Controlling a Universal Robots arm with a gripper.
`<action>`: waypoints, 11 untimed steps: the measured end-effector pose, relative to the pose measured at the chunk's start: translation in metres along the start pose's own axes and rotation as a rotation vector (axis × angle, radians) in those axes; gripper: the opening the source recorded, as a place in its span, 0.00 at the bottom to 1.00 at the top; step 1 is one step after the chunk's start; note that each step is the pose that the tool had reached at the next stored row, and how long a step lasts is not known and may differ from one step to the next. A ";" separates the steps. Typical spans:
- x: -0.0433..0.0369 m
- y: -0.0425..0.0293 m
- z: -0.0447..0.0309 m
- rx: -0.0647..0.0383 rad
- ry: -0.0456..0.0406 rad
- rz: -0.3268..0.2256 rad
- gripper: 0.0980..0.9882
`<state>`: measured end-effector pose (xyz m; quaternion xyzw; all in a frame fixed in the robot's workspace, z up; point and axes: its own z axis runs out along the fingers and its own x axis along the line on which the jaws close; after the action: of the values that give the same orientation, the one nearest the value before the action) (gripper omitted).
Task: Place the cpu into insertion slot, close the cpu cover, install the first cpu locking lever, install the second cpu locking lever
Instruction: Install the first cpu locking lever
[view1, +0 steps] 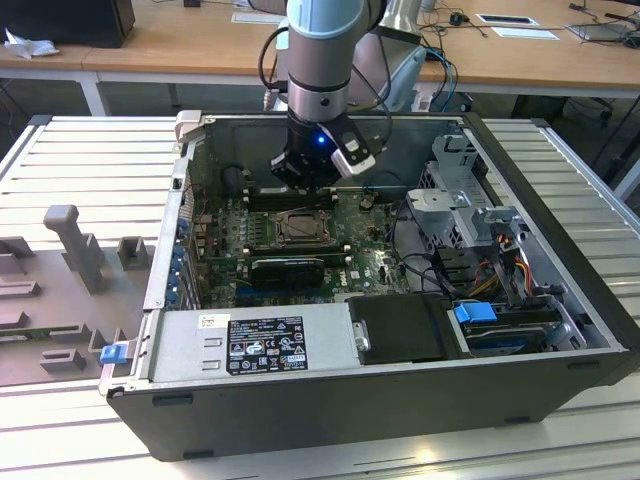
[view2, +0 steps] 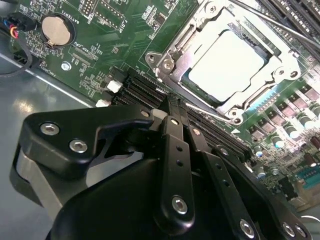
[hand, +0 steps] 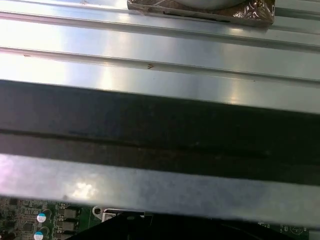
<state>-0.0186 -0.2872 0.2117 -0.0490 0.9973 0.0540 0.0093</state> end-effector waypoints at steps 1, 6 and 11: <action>-0.0004 -0.0002 0.0014 0.000 -0.0001 0.000 0.01; -0.0018 -0.0008 0.0061 0.000 -0.0007 0.006 0.01; -0.0020 -0.0010 0.0074 0.000 -0.0006 0.007 0.01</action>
<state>-0.0163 -0.2872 0.2043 -0.0456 0.9975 0.0538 0.0095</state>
